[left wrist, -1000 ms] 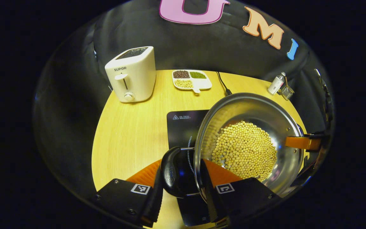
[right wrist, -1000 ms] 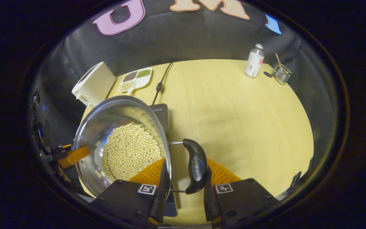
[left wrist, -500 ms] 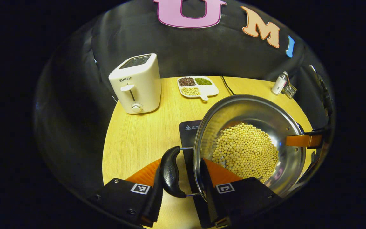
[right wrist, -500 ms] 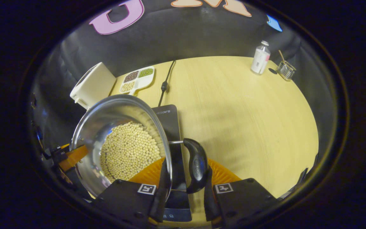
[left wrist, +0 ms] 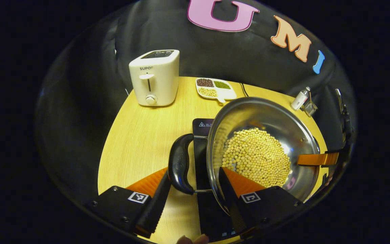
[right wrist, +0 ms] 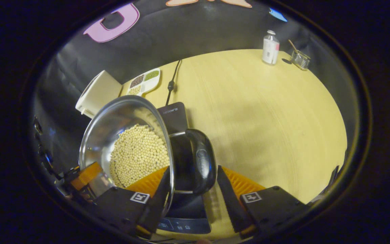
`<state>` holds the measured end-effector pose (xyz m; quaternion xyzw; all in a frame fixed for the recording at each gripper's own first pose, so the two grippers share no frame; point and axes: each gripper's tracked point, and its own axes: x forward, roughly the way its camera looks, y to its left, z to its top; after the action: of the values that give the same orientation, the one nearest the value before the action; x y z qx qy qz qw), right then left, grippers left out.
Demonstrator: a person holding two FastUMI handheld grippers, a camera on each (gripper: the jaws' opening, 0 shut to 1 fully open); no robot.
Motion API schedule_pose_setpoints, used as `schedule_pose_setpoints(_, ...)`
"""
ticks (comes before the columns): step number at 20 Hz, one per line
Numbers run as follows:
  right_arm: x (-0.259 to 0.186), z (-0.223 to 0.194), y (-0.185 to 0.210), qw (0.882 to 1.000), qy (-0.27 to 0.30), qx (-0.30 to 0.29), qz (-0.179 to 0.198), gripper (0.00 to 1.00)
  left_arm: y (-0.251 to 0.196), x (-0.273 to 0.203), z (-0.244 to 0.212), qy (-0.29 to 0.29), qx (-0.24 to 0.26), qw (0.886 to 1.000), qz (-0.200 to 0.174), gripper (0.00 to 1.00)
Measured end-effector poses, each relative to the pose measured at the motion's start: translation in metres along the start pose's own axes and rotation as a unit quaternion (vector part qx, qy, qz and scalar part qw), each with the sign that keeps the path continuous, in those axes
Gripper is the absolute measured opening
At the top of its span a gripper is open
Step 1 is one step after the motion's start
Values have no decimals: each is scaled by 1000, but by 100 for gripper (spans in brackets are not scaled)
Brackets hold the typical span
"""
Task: First push the handle of the pot to place it horizontally, then grasp the pot with both hands and set it on the induction cooktop.
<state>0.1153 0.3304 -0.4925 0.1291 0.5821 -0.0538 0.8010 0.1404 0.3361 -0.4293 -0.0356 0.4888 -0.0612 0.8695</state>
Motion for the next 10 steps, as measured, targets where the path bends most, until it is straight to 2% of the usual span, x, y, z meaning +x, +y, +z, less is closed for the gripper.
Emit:
schedule_pose_setpoints(2,-8,2,-2,1000,-10,7,9,92,2,-7,0,-6,6,1000,9,87)
schedule_pose_setpoints(5,-21,5,-3,999,-29,4,23,95,4,-17,10,-40,23,998,35,89)
schedule_pose_setpoints(6,-25,7,-3,999,-35,2,29,99,7,-23,14,-53,30,997,45,89)
schedule_pose_setpoints(8,-37,13,-7,998,-52,-1,40,95,8,-34,21,-77,38,994,61,87)
schedule_pose_setpoints(9,-42,16,-10,997,-62,-2,45,95,7,-39,26,-89,38,993,66,90)
schedule_pose_setpoints(10,-47,19,-12,996,-69,-4,53,95,4,-46,26,-97,36,992,70,87)
